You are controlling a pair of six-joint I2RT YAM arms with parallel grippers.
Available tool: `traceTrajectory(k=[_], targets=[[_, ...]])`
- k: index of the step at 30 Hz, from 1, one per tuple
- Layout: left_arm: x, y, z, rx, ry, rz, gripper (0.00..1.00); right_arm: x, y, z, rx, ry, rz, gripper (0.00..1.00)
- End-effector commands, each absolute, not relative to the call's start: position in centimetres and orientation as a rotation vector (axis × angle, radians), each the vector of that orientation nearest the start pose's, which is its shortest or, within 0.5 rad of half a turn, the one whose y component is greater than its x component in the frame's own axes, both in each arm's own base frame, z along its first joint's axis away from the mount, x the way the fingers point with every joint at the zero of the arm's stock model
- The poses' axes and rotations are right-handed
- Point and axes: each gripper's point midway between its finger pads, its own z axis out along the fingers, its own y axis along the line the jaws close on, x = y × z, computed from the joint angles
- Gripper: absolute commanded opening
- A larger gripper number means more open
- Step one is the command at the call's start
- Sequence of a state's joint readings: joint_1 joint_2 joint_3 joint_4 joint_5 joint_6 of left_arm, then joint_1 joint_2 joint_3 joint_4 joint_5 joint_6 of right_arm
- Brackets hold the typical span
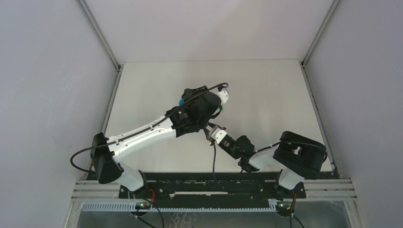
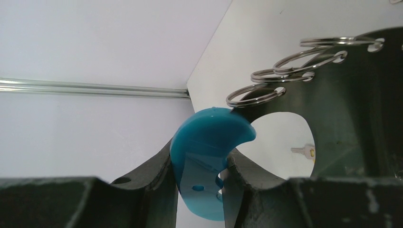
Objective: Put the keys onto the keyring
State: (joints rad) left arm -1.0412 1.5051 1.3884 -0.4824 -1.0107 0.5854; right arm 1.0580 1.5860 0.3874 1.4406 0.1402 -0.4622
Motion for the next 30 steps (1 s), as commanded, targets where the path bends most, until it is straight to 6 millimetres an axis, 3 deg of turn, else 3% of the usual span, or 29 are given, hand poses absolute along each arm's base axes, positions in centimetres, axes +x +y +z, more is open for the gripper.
traceTrajectory(k=[1,30], targets=[[31.39,-21.88,34.53,0.828,1.652,0.71,0.09,25.01,33.86,21.44,-0.743,1.03,0.377,0.23],[31.18,-22.21,34.36,0.842,1.652,0.696,0.09,25.84,34.55,21.74,-0.721,1.035,0.378,0.17]])
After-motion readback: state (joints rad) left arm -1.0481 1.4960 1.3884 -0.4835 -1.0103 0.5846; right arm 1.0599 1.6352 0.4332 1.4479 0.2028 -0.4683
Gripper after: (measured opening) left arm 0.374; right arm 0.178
